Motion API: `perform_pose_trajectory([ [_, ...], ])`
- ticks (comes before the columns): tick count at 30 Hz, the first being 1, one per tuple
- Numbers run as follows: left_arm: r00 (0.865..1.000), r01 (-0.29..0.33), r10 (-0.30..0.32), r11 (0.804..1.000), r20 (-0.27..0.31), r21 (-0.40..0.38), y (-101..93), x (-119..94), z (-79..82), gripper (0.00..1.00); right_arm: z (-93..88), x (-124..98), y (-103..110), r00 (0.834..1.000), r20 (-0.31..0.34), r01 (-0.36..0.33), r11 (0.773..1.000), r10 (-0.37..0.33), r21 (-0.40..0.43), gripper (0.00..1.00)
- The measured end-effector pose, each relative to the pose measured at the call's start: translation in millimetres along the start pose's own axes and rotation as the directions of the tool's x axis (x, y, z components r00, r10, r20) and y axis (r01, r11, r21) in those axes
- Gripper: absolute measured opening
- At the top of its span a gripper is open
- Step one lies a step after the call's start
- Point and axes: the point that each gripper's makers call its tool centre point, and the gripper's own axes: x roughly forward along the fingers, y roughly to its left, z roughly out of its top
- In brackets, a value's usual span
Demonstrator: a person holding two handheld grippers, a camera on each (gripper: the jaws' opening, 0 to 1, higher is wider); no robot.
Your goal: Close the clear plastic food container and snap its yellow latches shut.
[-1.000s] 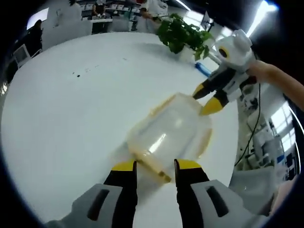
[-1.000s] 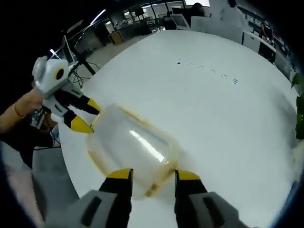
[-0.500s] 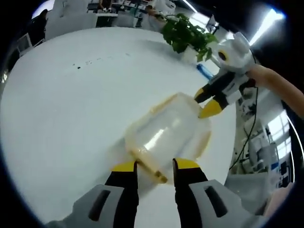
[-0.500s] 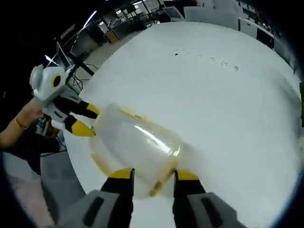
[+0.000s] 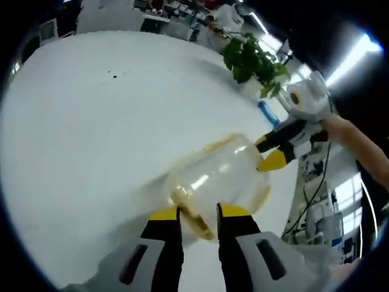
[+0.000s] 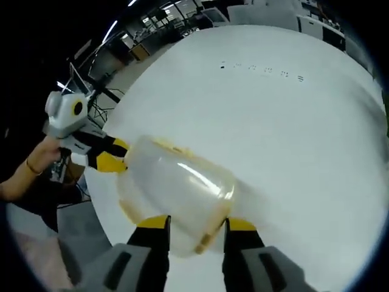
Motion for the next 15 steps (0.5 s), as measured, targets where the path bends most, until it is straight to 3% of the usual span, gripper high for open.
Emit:
perform_pose_trajectory([
  [6, 0.999, -0.022, 0.024, 0.996, -0.022, 0.086, -1.7, 3.2, 0.2, 0.16, 3.4, 1.3, -1.1, 1.0, -0.007, 0.013, 1.0, -0.013, -0.011, 0.32],
  [10, 0.998, -0.045, 0.052, 0.983, -0.036, 0.178, -1.8, 3.2, 1.1, 0.18, 3.4, 0.1, -1.4, 1.0, 0.015, 0.011, 1.0, -0.011, -0.004, 0.34],
  [12, 0.997, -0.061, 0.069, 0.956, -0.017, 0.286, -1.5, 1.5, 4.8, 0.2, 2.8, 1.0, -0.6, 1.0, 0.027, 0.012, 1.0, -0.012, -0.01, 0.35],
  [15, 0.995, -0.086, 0.095, 0.937, -0.013, 0.339, -2.7, -0.2, 6.5, 0.23, 7.4, 2.1, -0.1, 0.998, 0.051, 0.024, 0.999, -0.022, -0.039, 0.39],
])
